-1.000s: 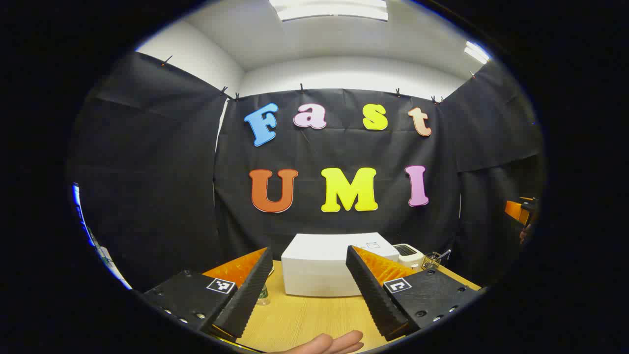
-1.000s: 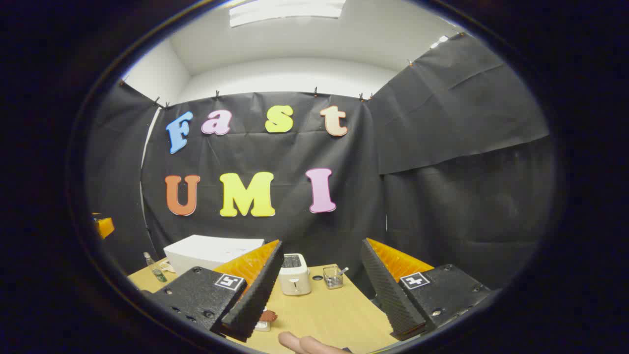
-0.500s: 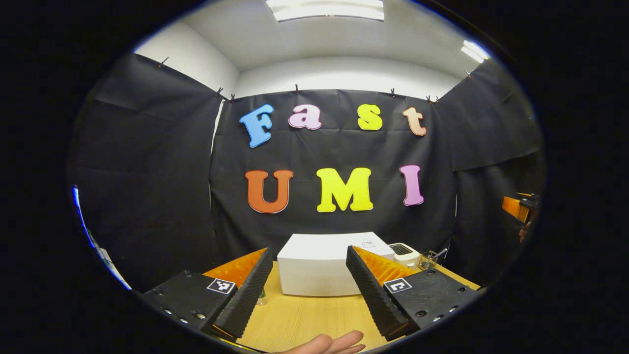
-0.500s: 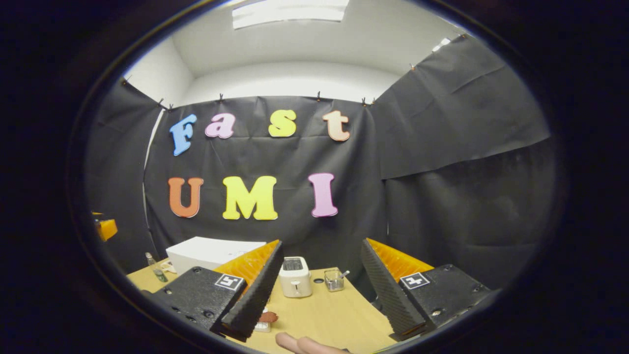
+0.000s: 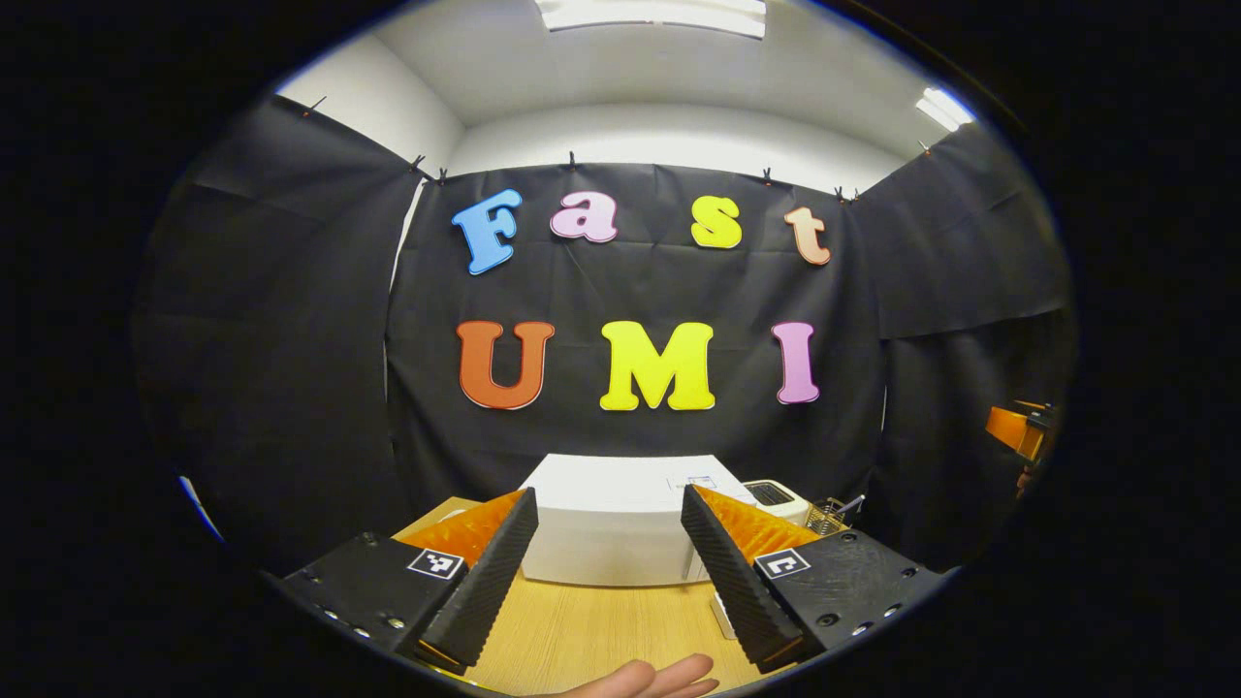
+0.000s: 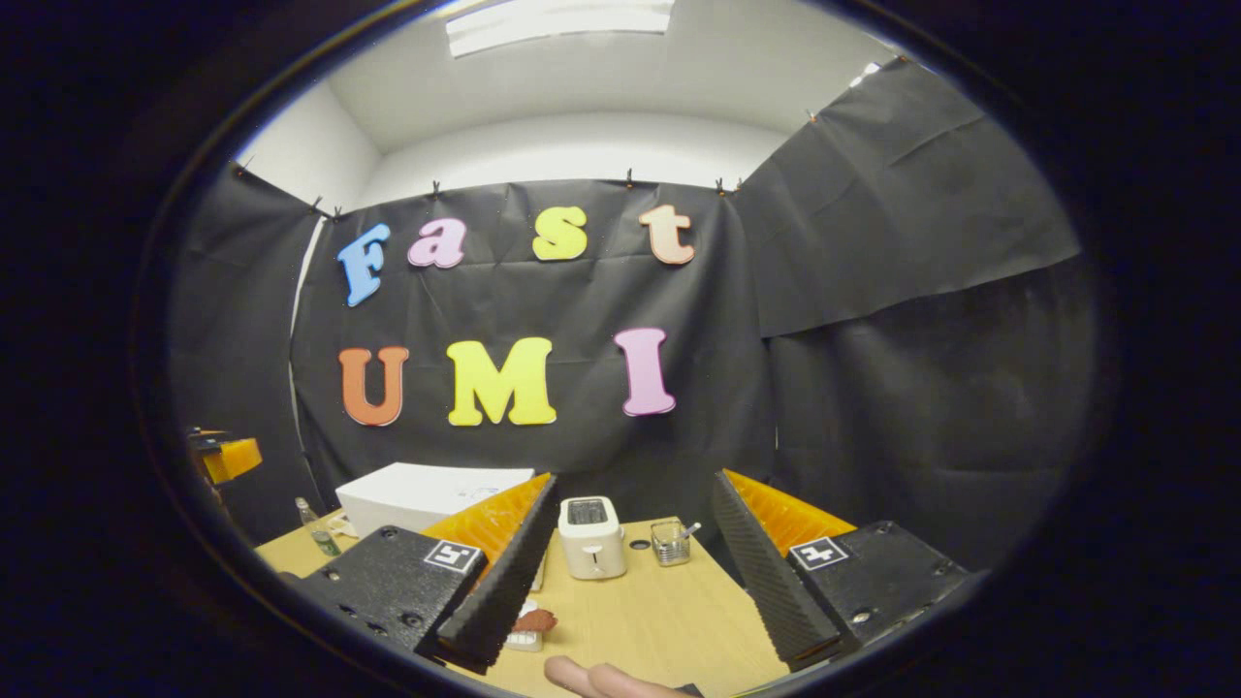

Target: Open the microwave oven with the left hand, put the food in, and close the microwave oven.

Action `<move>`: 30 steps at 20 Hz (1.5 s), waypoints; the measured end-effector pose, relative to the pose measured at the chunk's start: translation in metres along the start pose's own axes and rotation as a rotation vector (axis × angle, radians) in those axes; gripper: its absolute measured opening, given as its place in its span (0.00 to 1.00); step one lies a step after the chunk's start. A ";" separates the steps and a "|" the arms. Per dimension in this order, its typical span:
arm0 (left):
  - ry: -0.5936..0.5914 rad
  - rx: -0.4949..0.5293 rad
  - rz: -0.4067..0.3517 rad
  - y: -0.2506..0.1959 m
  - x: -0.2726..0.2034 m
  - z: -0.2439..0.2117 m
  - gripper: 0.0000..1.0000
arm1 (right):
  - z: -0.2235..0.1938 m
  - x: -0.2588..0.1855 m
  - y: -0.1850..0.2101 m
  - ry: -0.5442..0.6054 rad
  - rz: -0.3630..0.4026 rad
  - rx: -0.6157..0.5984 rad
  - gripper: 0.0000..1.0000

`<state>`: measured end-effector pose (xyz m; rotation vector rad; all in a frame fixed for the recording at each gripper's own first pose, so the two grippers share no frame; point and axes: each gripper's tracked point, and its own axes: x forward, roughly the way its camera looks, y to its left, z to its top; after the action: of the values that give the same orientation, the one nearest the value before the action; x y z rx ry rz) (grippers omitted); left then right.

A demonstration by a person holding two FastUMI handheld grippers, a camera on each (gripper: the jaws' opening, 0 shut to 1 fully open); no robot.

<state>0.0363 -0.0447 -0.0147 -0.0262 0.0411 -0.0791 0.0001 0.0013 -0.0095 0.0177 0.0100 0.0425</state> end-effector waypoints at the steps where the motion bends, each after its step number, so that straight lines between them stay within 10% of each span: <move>1: 0.008 0.001 -0.002 -0.004 0.008 -0.005 0.93 | -0.002 0.001 -0.001 0.002 0.000 0.000 0.90; 19: 0.150 0.099 -0.134 -0.116 0.166 -0.202 0.84 | -0.024 0.004 -0.024 0.002 0.033 -0.033 0.90; 28: 0.177 0.025 -0.158 -0.149 0.217 -0.247 0.95 | -0.043 0.008 -0.061 0.039 -0.013 -0.053 0.90; 30: 0.177 0.028 -0.159 -0.150 0.226 -0.252 0.78 | -0.049 0.011 -0.067 0.056 -0.021 -0.058 0.90</move>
<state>0.2389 -0.2182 -0.2712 0.0052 0.2154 -0.2411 0.0130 -0.0648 -0.0599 -0.0417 0.0645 0.0219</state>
